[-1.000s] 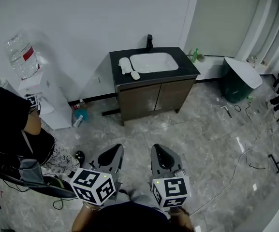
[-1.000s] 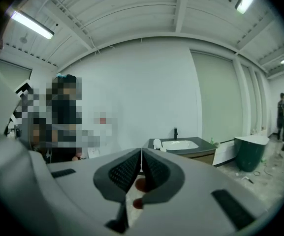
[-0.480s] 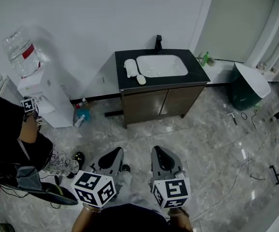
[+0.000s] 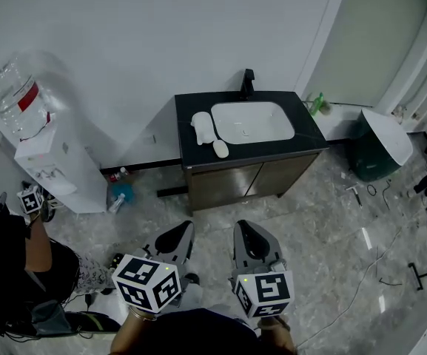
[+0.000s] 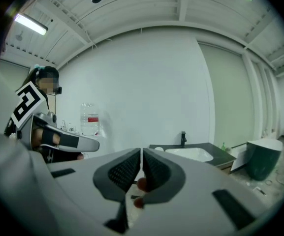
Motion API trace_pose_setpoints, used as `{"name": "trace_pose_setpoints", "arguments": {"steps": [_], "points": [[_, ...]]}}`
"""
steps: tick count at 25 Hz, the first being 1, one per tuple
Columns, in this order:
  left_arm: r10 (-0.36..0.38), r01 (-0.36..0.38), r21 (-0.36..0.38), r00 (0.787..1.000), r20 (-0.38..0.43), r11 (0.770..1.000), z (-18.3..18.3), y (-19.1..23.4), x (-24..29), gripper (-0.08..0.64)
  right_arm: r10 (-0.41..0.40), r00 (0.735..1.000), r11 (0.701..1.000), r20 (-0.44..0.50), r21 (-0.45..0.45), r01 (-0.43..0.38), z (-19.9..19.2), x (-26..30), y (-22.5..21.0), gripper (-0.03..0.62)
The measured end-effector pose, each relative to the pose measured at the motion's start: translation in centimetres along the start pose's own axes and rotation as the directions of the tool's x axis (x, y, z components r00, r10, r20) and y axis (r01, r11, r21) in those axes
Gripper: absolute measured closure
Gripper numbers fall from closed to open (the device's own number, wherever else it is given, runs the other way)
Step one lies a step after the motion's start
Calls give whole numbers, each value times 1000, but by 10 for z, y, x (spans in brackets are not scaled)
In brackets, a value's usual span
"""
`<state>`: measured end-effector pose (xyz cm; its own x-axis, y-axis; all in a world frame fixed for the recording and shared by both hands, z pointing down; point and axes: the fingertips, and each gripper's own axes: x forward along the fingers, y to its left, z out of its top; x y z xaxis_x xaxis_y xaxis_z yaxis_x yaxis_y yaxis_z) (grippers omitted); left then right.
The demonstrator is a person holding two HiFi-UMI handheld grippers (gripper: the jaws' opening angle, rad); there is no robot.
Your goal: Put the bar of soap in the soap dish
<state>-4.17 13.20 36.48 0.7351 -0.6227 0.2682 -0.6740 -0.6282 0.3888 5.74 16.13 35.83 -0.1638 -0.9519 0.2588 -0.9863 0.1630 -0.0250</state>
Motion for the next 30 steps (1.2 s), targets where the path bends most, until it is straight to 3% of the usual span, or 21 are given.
{"name": "trace_pose_setpoints", "arguments": {"steps": [14, 25, 30], "points": [[-6, 5, -36, 1000, -26, 999, 36, 69, 93, 561, 0, 999, 1000, -41, 20, 1, 9, 108, -47, 572], [69, -69, -31, 998, 4, 997, 99, 121, 209, 561, 49, 998, 999, -49, 8, -48, 37, 236, -135, 571], [137, -136, -52, 990, 16, 989, 117, 146, 237, 561, 93, 990, 996, -105, -2, -94, 38, 285, -159, 569]]}}
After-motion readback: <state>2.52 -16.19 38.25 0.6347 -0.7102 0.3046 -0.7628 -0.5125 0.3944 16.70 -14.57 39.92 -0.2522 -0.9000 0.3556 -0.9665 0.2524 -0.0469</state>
